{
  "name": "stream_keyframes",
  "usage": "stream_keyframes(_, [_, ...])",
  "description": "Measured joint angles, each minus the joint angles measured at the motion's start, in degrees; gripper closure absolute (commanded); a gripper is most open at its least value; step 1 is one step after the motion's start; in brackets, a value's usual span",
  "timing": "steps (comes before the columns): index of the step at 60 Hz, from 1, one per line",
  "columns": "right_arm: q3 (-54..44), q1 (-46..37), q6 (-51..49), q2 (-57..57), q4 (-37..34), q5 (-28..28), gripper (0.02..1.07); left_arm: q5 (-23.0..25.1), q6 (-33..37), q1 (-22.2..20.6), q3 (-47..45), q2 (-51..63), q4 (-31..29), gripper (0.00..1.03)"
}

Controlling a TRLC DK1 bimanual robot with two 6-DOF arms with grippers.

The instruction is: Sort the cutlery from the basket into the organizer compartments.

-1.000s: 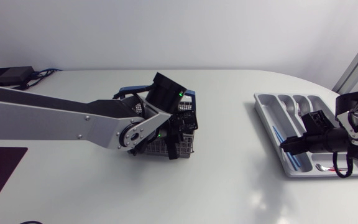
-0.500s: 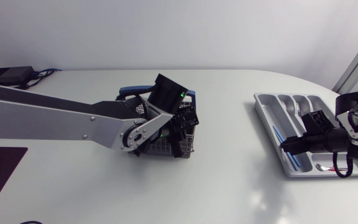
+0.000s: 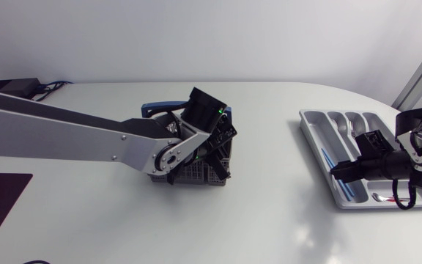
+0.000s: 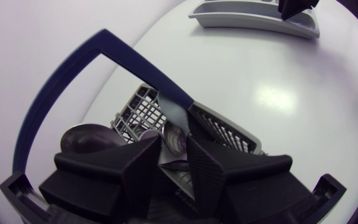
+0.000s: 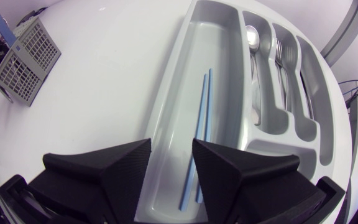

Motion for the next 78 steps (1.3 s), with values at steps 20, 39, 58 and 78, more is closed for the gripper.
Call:
stream_keyframes(20, [-0.1, 0.0, -0.2, 0.0, 0.2, 0.0, 0.56, 2.3, -4.7, 0.8, 0.5, 1.6, 1.4, 1.00])
stream_keyframes(39, [-0.3, 0.0, -0.2, -0.2, 0.2, 0.0, 0.56, 3.8, -7.6, 0.2, -2.7, -0.2, 6.5, 1.00])
stream_keyframes(58, [-0.8, 0.0, -0.2, -0.6, 0.5, 0.0, 0.56, 3.9, -7.6, -0.5, -12.6, -5.8, 14.7, 1.00])
stream_keyframes(78, [-2.6, 0.6, -0.2, -2.6, 0.5, 0.0, 0.56, 3.6, -7.6, -0.1, -17.4, -12.6, 18.9, 1.00])
